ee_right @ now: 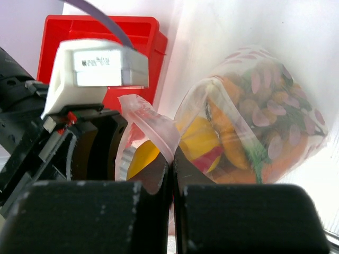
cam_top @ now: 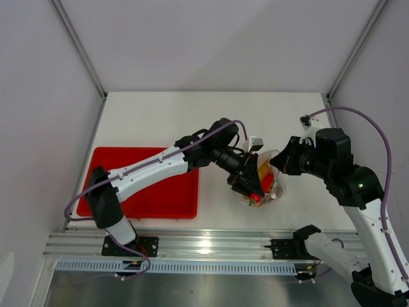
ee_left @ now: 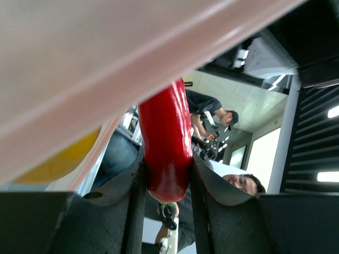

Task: Place the food in the zip-top bag and seal the zipper
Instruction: Place the fake vegetable in the zipper food storage bag.

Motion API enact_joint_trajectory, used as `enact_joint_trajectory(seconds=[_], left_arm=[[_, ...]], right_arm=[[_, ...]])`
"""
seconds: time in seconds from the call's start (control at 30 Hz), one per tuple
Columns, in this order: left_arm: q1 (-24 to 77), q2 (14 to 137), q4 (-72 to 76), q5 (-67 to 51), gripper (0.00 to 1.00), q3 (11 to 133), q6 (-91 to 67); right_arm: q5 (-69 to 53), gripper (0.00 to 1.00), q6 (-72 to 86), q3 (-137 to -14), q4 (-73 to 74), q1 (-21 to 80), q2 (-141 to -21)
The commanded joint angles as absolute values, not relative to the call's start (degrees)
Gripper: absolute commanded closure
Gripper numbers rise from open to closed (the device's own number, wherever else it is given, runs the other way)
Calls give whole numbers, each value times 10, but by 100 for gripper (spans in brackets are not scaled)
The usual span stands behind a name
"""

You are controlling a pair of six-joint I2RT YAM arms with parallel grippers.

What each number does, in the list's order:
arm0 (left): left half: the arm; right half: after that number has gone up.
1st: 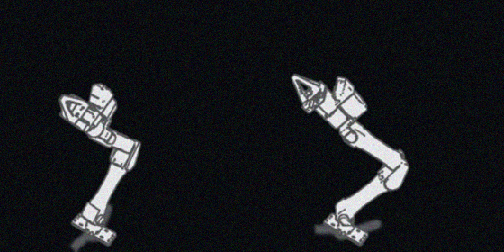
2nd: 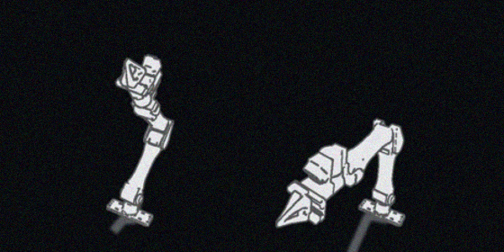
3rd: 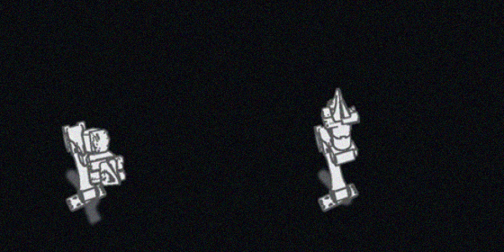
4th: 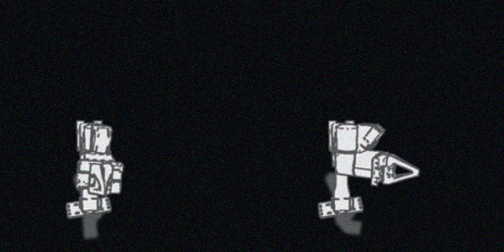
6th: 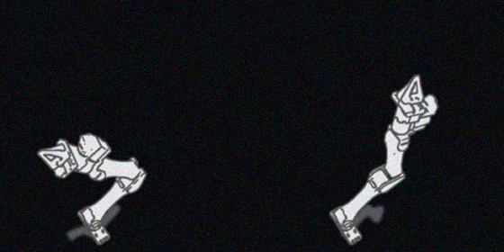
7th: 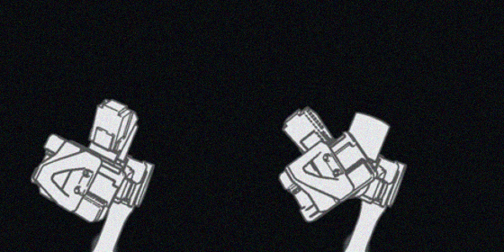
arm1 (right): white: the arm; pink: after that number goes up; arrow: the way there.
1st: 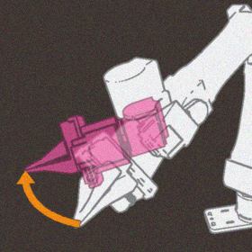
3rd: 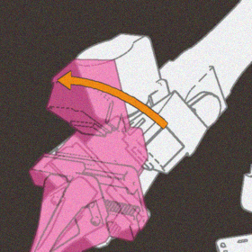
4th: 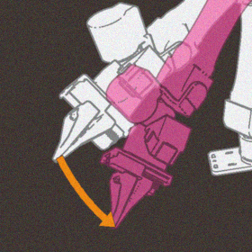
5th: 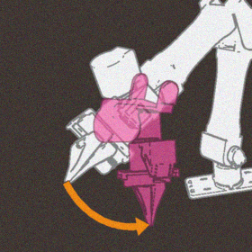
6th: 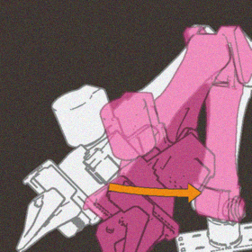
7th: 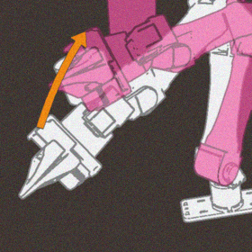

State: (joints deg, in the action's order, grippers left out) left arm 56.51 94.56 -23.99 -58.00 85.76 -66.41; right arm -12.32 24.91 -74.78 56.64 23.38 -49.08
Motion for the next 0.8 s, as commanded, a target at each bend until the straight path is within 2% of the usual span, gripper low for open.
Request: enact_joint_trajectory(seconds=[0.0, 0.23, 0.47, 0.6, 0.77], left_arm=[[570, 933, -315, -599, 77, 872, -620], [570, 931, -338, -592, 76, 836, -623], [586, 982, -359, -595, 77, 897, -628], [584, 1015, -440, -557, 71, 959, -597], [577, 1011, -450, -477, 64, 975, -592]], right_arm=[[-131, 100, 259, -774, 520, 233, -494], [-146, 100, 265, -775, 516, 233, -494], [-149, 100, 263, -771, 512, 235, -497], [-151, 100, 265, -770, 512, 235, -497], [-150, 100, 270, -761, 511, 236, -485]])
